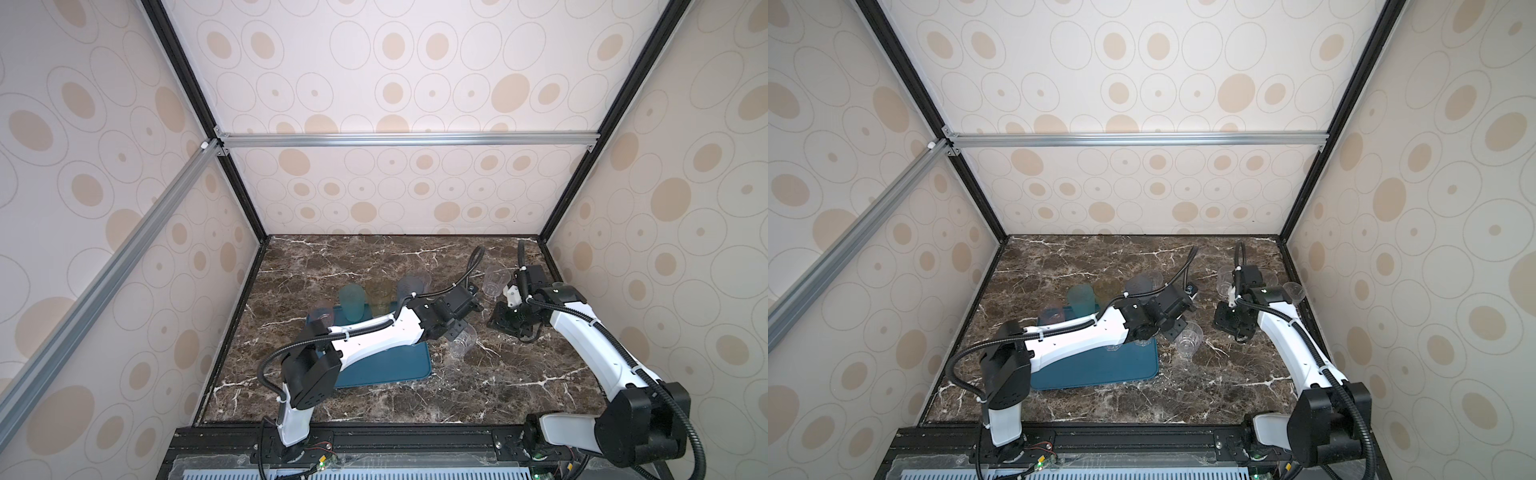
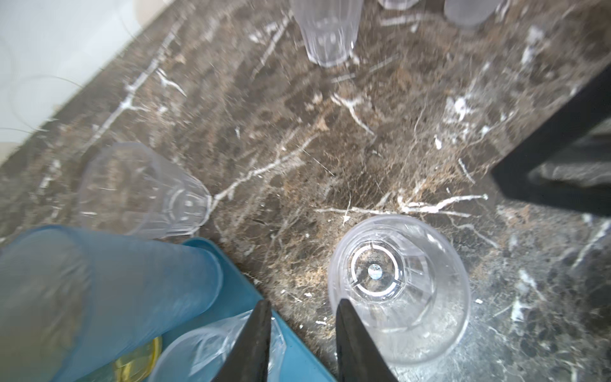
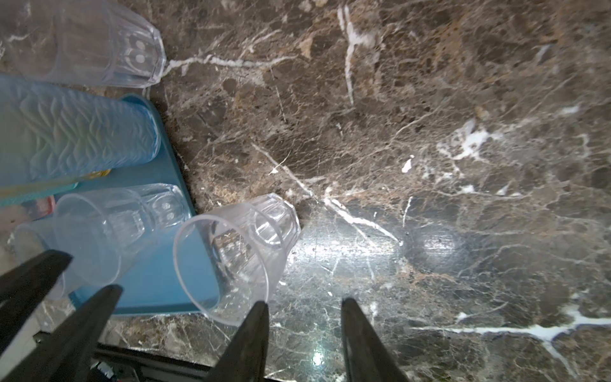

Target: Place the glasses into the tray

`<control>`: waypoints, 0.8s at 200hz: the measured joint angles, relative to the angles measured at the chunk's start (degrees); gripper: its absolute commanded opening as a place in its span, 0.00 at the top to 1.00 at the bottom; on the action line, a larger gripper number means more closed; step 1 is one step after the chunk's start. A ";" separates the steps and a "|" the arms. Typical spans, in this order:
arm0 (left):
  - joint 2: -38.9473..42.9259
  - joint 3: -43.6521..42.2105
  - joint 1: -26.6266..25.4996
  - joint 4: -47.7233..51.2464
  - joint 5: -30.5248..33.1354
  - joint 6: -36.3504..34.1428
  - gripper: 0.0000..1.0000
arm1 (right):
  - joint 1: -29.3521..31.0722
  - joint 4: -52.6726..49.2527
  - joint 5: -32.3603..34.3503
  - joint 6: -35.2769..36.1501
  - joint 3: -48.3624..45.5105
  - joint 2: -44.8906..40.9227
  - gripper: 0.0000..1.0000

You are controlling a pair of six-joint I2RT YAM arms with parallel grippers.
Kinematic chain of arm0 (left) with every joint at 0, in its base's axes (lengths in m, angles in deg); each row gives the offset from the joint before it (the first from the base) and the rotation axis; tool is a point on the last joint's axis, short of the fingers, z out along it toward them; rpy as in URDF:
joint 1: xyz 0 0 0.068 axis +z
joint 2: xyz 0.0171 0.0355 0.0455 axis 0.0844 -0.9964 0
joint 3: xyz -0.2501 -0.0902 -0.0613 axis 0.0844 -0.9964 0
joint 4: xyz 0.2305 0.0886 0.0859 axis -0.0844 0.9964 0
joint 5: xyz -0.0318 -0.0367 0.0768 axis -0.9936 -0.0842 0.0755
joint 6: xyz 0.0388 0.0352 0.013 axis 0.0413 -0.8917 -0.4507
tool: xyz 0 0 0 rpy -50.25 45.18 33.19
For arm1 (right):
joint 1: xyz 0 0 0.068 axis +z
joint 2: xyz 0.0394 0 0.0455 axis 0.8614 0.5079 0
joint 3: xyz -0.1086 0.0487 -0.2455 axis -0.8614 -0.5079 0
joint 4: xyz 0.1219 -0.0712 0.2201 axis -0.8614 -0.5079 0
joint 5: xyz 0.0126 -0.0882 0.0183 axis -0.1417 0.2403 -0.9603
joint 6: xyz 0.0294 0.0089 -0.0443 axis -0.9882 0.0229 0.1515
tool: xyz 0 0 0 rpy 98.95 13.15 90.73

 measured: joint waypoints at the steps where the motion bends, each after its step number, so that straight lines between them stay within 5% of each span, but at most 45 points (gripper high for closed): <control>1: 0.17 -0.15 0.02 -0.07 0.09 0.00 0.65 | 0.00 -0.02 -0.15 0.11 -0.04 -0.04 0.60; 77: 16.28 -17.79 2.58 -8.35 8.07 -1.20 0.53 | 5.38 -0.15 -0.55 3.08 -0.72 2.08 0.61; 160: 22.69 -22.49 3.37 -13.20 12.09 -1.73 0.52 | 10.71 1.62 4.09 2.93 0.11 9.40 0.69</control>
